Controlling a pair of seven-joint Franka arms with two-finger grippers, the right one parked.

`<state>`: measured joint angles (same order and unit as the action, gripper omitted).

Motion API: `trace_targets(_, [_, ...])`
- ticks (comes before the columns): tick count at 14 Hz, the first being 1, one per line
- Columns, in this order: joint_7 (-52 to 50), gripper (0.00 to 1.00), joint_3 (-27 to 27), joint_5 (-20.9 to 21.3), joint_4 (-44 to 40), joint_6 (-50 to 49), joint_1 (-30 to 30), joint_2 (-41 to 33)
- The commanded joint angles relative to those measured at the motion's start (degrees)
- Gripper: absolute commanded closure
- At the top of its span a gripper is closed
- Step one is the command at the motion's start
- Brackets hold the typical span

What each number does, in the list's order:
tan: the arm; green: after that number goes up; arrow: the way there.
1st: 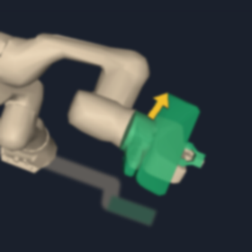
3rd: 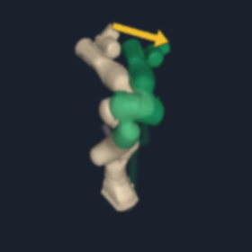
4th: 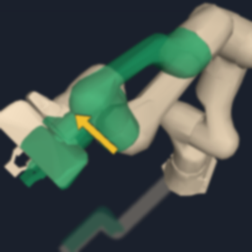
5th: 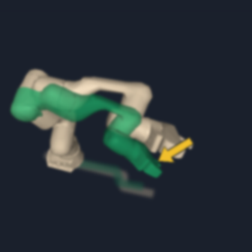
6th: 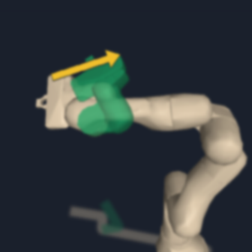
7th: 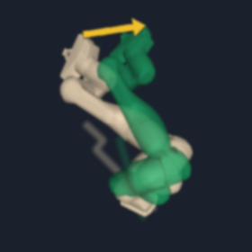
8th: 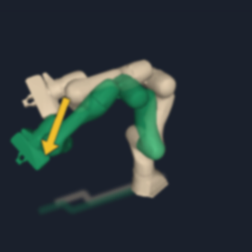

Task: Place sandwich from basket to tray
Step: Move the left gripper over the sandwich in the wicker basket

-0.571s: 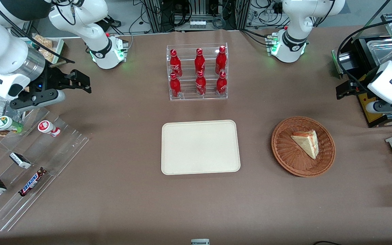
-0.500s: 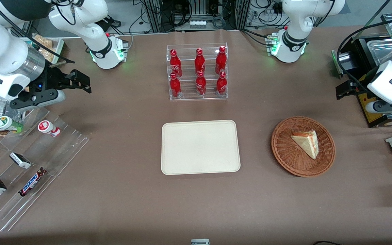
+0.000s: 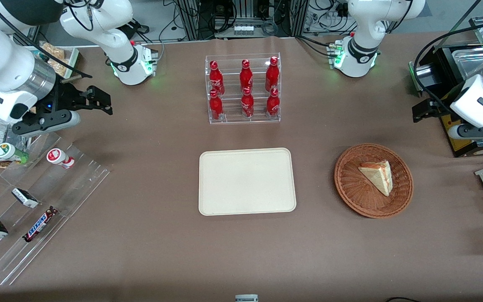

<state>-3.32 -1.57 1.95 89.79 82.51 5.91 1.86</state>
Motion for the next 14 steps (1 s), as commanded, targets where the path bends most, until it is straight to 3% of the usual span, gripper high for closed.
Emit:
trace_targets(1, [-0.81,0.00,-0.36,-0.20,0.03,0.19,0.77,-0.28])
trace_targets(11, [-0.81,0.00,-0.36,0.51,5.47,0.28,0.68,-0.10])
trace_targets(14, [-0.81,0.00,-0.36,0.25,11.70,6.76,0.68,-0.19])
